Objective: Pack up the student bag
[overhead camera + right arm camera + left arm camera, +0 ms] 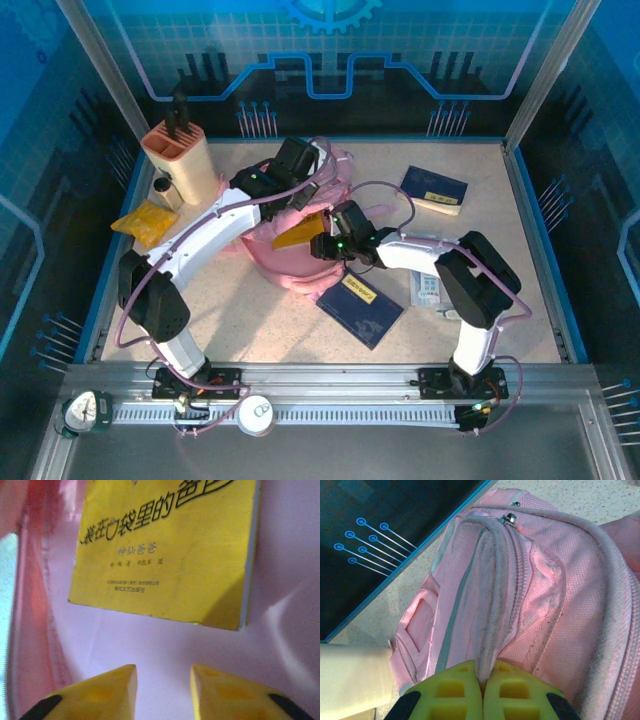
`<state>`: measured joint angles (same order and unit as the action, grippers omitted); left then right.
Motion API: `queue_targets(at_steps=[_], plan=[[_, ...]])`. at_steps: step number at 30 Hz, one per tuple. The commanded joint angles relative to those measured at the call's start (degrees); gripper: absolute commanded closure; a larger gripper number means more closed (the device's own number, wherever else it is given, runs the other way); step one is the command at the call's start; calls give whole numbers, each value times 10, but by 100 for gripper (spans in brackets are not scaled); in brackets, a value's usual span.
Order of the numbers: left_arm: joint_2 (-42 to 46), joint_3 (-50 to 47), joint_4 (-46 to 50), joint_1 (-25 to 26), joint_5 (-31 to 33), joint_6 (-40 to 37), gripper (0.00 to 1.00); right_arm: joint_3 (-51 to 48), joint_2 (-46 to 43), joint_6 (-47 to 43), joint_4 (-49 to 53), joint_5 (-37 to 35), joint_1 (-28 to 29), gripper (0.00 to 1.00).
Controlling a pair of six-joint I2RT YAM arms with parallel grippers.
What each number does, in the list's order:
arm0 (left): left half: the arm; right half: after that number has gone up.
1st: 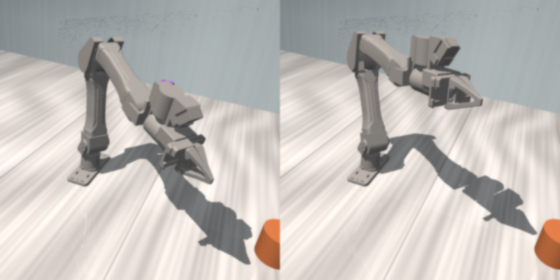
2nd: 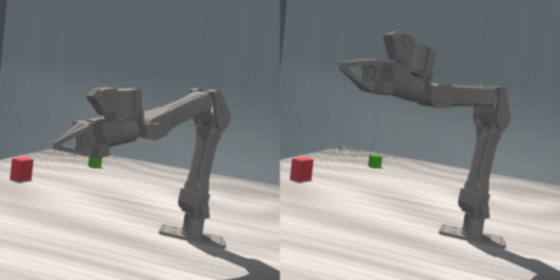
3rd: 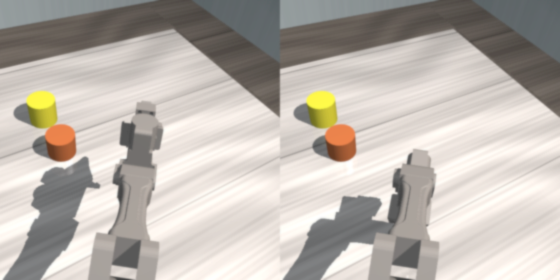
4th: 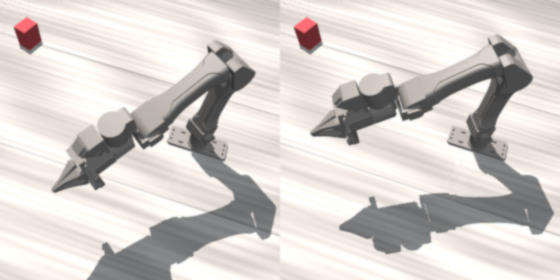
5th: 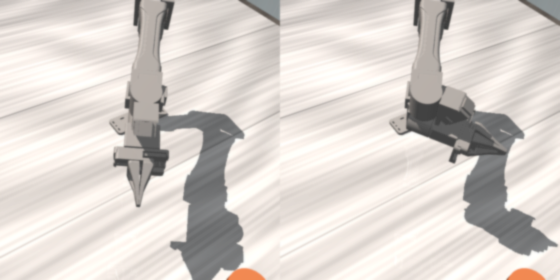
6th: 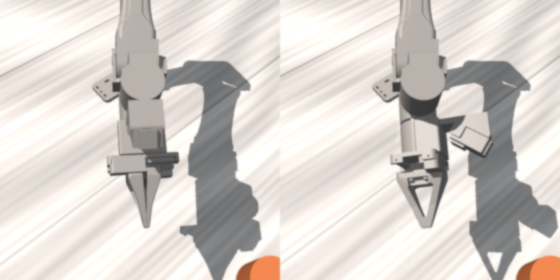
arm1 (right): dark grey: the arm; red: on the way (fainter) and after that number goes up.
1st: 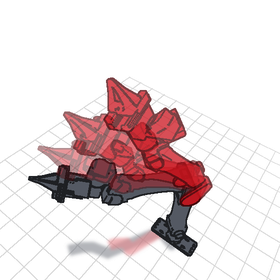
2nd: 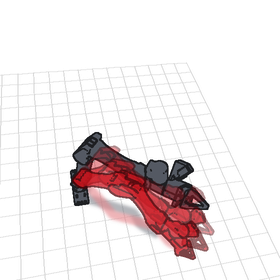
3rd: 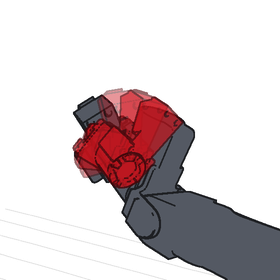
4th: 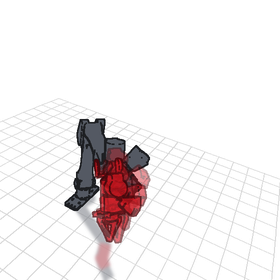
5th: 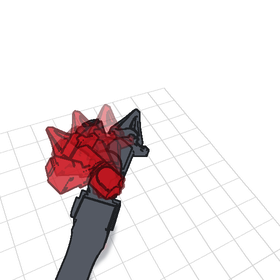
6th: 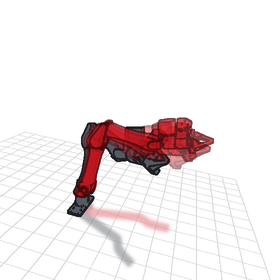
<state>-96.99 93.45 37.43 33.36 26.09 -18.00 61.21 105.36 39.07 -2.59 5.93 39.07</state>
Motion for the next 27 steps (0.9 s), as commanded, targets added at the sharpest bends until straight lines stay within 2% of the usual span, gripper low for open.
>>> queue_targets(at_steps=[1,7,11,16,19,22,24,27], plan=[[38,11,-48,-3,-1,8,100,34,44,-8,-22,-28,0,74],[41,6,-52,-4,-2,11,100,81,77,-24,-91,-41,-2,75],[41,-3,-49,-3,1,9,100,30,22,-46,-92,-52,8,72],[31,-17,-42,-3,-14,30,100,-68,-105,-89,-32,-77,18,55],[23,-37,-45,-3,-25,51,100,-125,-199,-109,29,-91,17,38],[15,-61,-51,0,-36,85,83,-142,-263,-118,124,-106,13,20],[12,-74,-54,8,-43,111,65,-149,-297,-117,179,-110,6,1],[18,-73,-23,36,-15,176,52,-170,-347,-109,226,-107,-8,0]])
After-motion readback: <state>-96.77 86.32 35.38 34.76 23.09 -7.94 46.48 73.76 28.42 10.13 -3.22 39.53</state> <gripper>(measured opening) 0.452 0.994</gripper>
